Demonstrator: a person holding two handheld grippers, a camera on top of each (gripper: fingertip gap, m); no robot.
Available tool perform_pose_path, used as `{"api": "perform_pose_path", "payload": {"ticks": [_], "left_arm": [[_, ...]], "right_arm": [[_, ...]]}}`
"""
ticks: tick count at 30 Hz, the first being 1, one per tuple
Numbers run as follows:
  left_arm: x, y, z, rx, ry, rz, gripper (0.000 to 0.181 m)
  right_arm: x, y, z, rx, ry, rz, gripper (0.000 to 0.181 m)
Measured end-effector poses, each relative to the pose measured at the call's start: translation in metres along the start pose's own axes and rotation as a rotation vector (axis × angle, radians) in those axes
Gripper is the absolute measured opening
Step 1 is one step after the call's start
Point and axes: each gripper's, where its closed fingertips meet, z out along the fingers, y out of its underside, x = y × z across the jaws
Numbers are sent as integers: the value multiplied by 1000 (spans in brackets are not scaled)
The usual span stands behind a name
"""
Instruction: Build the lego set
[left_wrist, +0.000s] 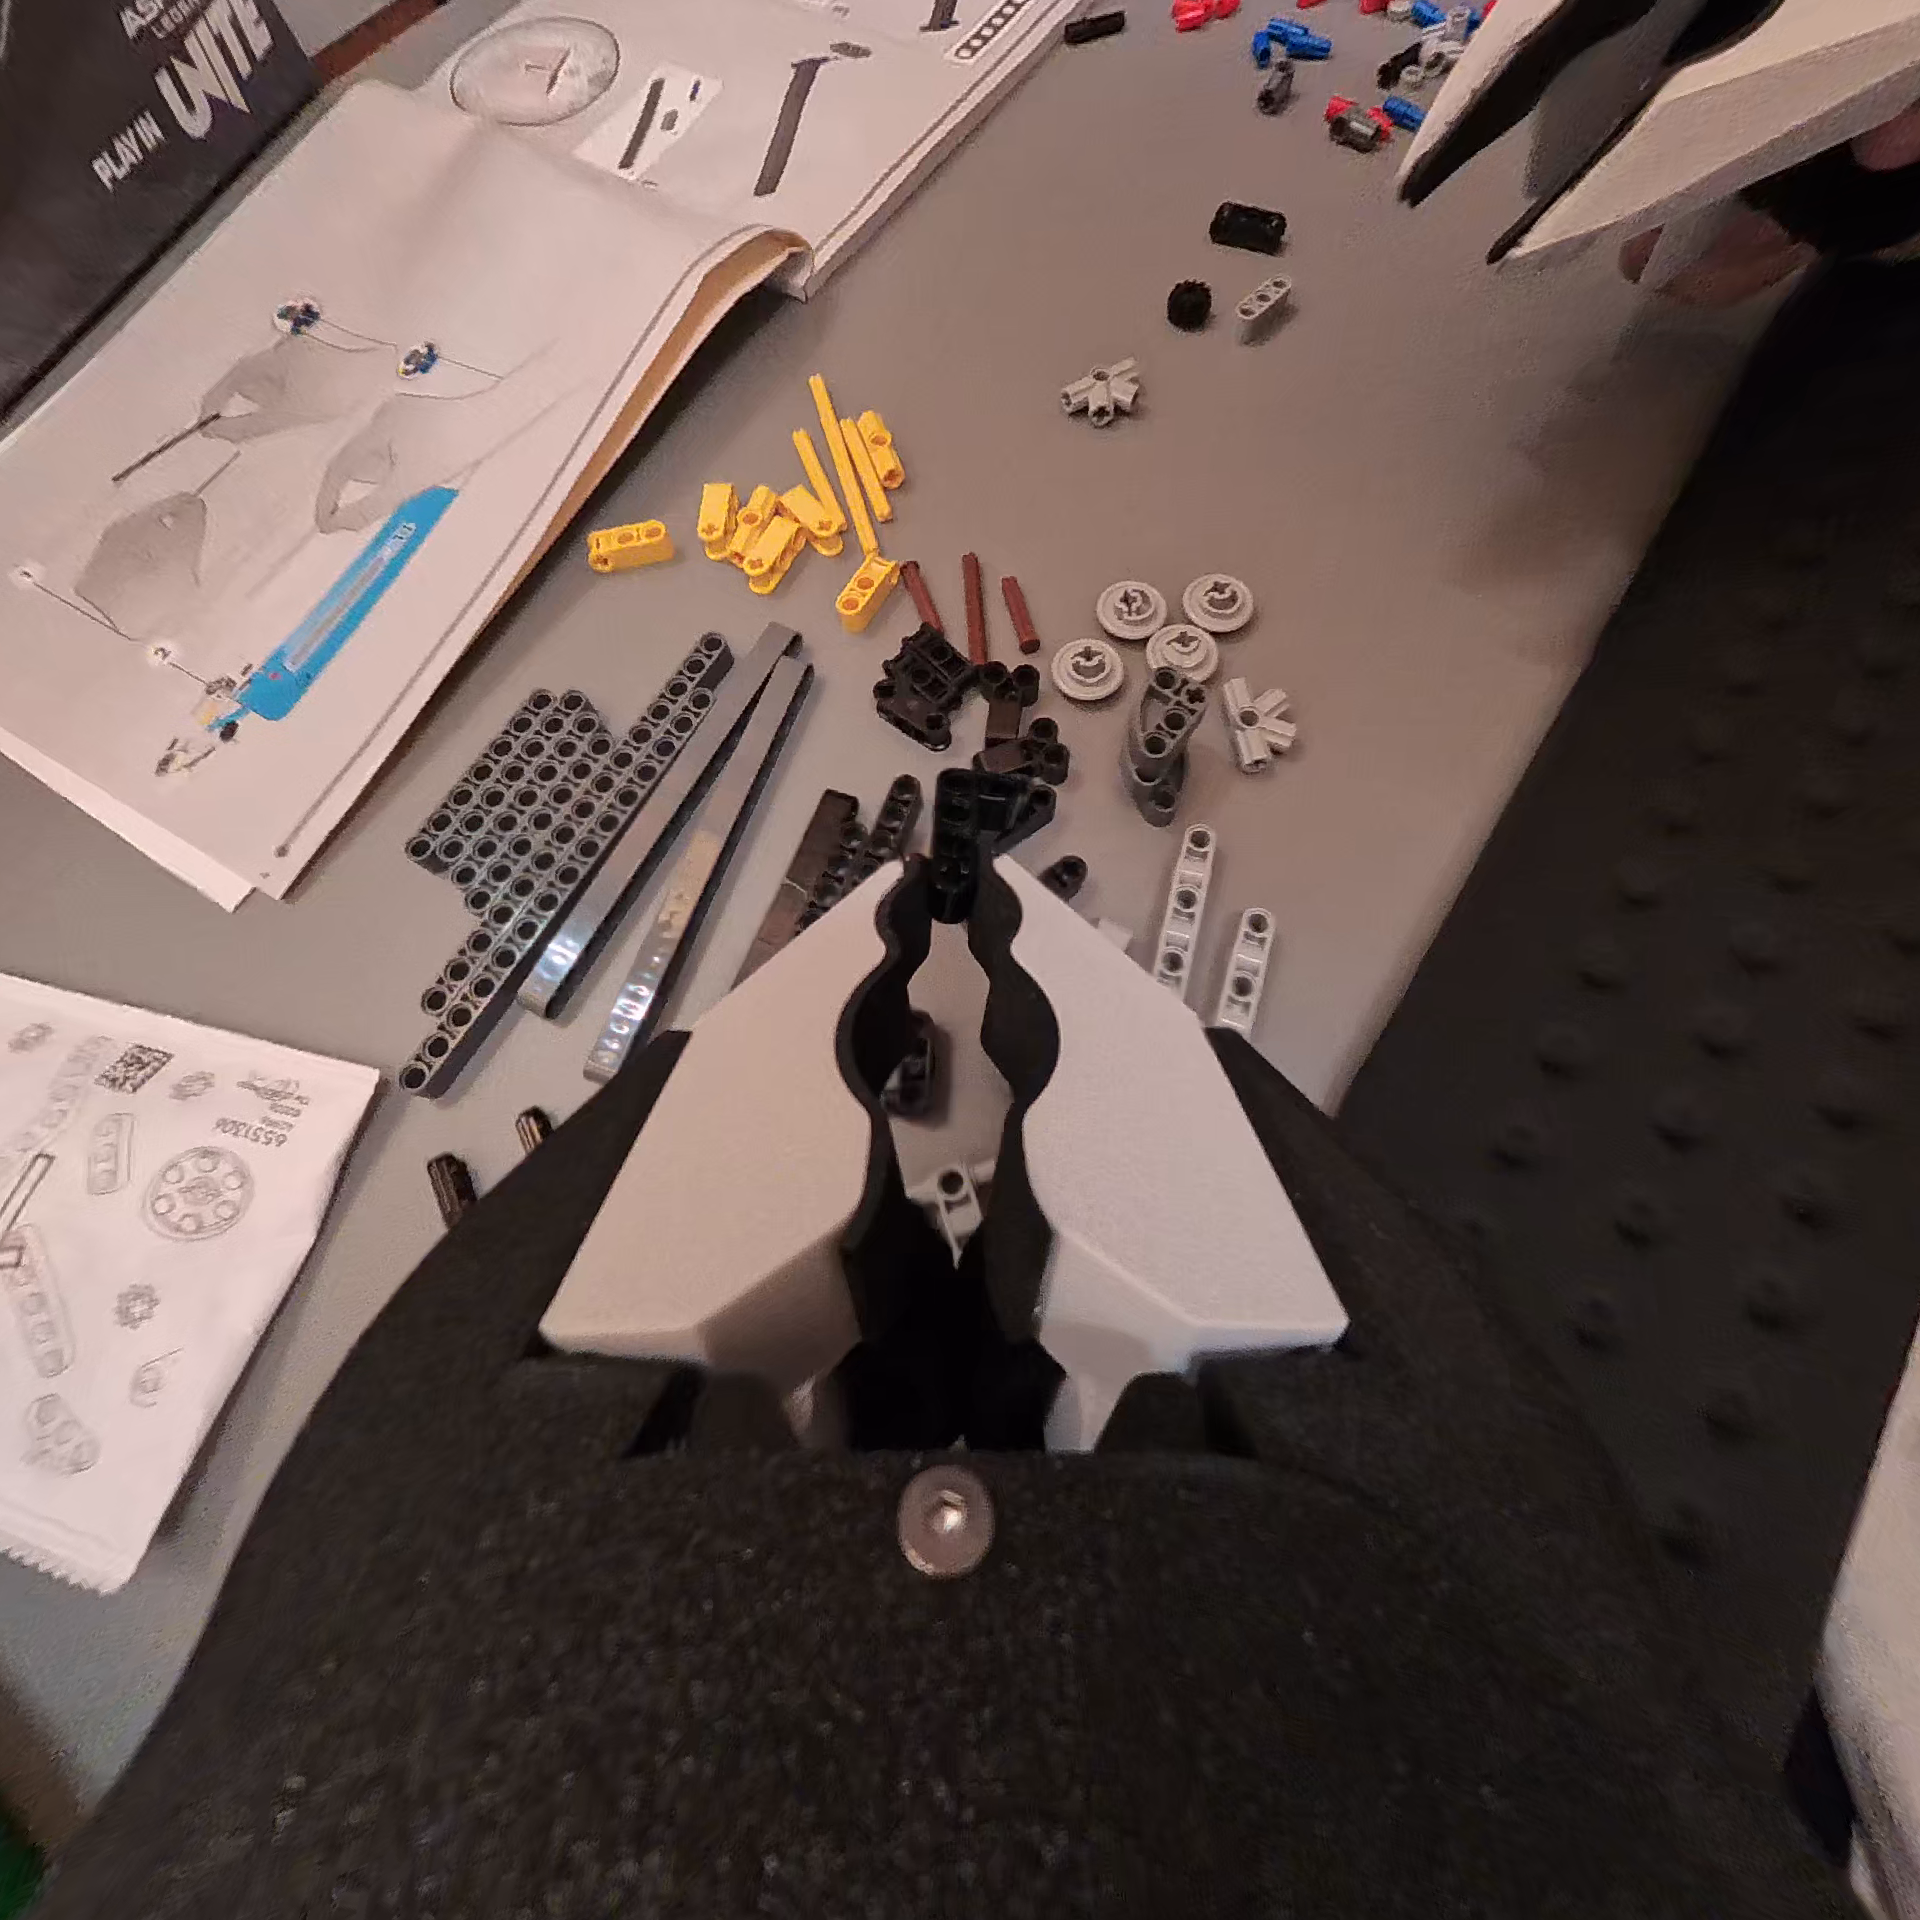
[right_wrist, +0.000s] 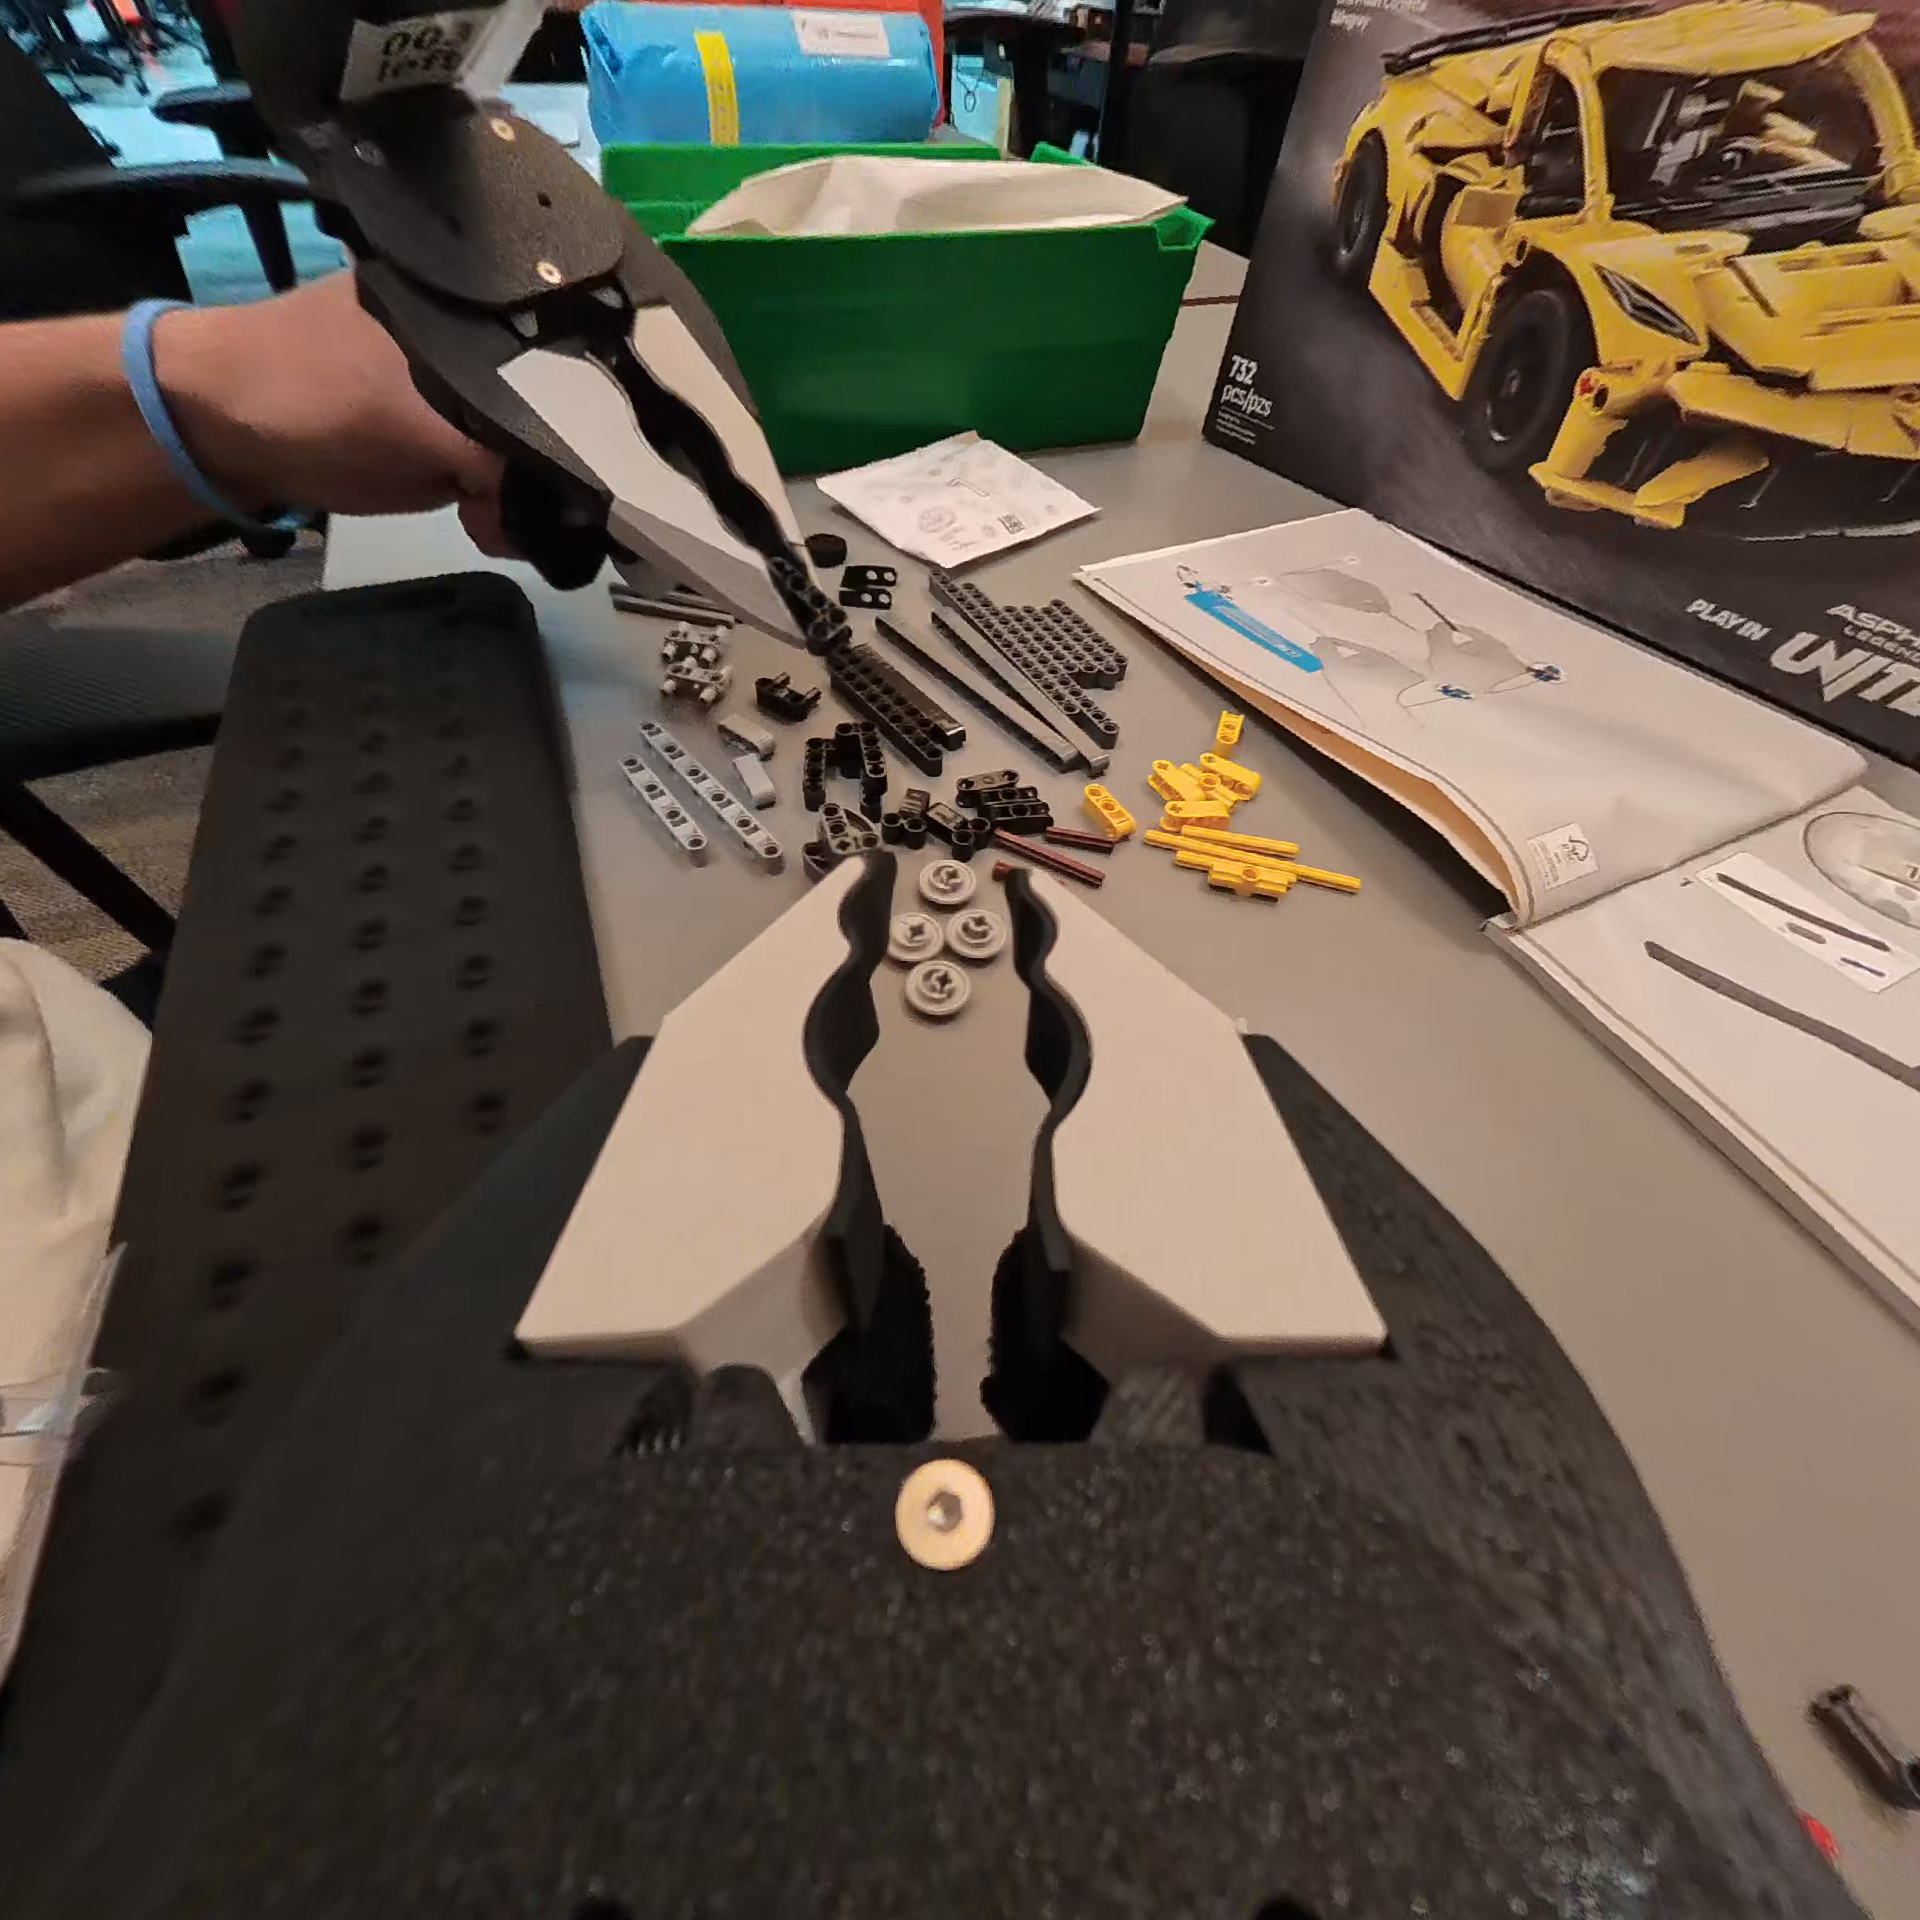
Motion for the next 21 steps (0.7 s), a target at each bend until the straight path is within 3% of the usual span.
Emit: {"api": "perform_pose_path", "payload": {"ticks": [8, 21], "left_arm": [[3, 5, 27, -53, 57, 57, 5], [5, 11, 32, -80, 63, 101, 14]], "right_arm": [[2, 5, 0, -8, 9, -19, 19], [2, 11, 3, -37, -2, -7, 19]]}}
